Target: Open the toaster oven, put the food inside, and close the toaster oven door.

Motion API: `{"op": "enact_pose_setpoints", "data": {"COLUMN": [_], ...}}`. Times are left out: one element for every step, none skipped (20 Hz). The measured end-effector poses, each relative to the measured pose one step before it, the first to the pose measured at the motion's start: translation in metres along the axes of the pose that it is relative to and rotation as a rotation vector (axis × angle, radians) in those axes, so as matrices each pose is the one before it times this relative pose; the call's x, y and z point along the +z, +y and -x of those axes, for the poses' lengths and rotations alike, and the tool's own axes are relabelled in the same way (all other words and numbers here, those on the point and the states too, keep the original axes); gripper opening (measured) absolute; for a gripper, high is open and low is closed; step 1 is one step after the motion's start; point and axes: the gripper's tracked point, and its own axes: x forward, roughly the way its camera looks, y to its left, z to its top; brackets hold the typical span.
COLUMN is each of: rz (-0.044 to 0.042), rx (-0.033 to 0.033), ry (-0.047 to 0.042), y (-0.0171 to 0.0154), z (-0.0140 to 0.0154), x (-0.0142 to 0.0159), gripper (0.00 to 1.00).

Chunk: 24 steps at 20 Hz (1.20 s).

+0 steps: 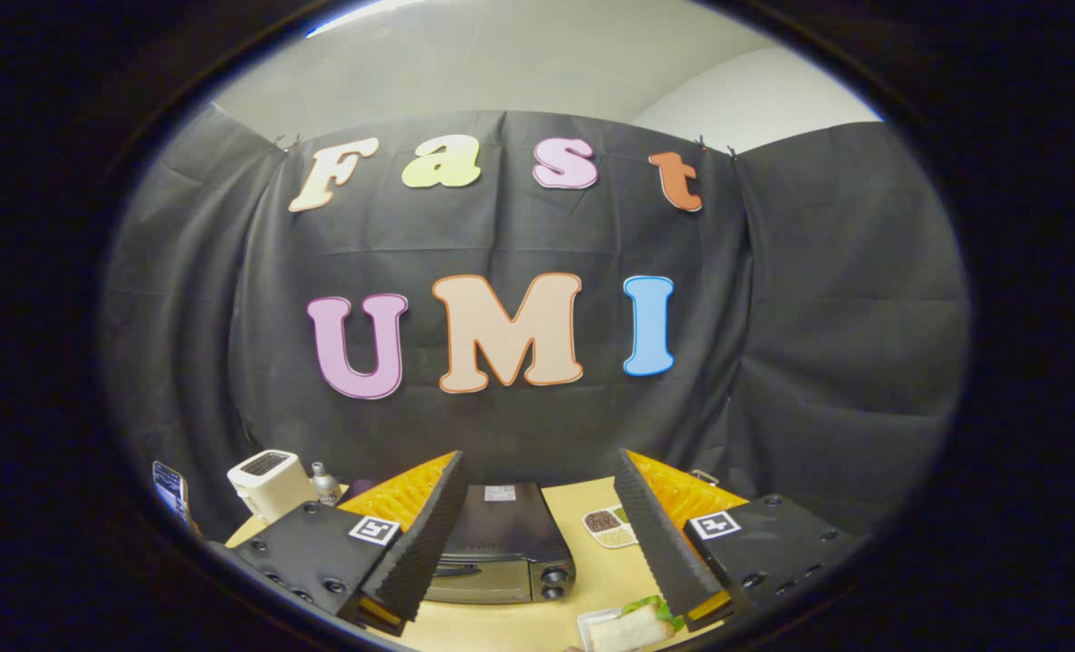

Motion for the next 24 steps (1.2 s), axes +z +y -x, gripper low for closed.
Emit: {"op": "enact_pose_setpoints", "data": {"rz": [0.00281,0.00194,-0.00145,-0.00346,-0.00472,-0.00417,-0.00529,-0.00652,-0.00602,-0.00601,-0.00765,-0.01072,-0.01133,-0.00937,-0.00477,-0.00242,-0.0001,0.0012,0.00596,0.0194,0.02969,0.02935,0.02141,0.00602], "rx": [0.0045,0.00772,0.01361,0.01731,0.01795,0.01656,0.01724,0.01766,0.01188,0.0065,0.00427,0.00631,0.00952,0.01178,0.00626,0.0042,0.00349,0.00077,-0.00706,-0.01272,-0.01087,0.00125,0.00241,0.00999], "ry": [0.01171,0.01027,0.00745,0.00743,0.00863,0.00719,0.00954,0.01303,0.01366,0.00943,0.0049,0.00642,0.01149,0.01273,0.01746,0.01929,0.01377,0.01043,0.01267,0.00726,0.01024,0.01514,0.01427,0.00458], "y": [0.0047,0.00533,0.00744,0.00844,0.00911,0.00694,0.00817,0.00713,0.00669,0.00486,0.0036,0.00457,0.00507,0.00497,0.00362,0.00143,0.00105,0.00067,-0.00204,-0.00238,-0.00217,0.00175,0.00226,0.0014], "z": [-0.00241,-0.00178,-0.00161,-0.00171,-0.00258,-0.00323,-0.00437,-0.00422,-0.00519,-0.00638,-0.00522,-0.00436,-0.00526,-0.00647,-0.00496,-0.00641,-0.0045,-0.00493,-0.00491,-0.00431,-0.00475,-0.00323,-0.00312,0.00094], "x": [-0.00919,-0.00793,-0.0083,-0.00757,-0.00722,-0.00821,-0.00719,-0.00862,-0.00827,-0.00873,-0.00636,-0.008,-0.00951,-0.01148,-0.01066,-0.01254,-0.00896,-0.00799,-0.00737,-0.00748,-0.00647,-0.00855,-0.00736,-0.00466], "gripper": [1.0,1.0,1.0,1.0,1.0,1.0,1.0,1.0,1.0,1.0,1.0,1.0,1.0,1.0,1.0,1.0,1.0,1.0,1.0,1.0,1.0,1.0,1.0,1.0]}}
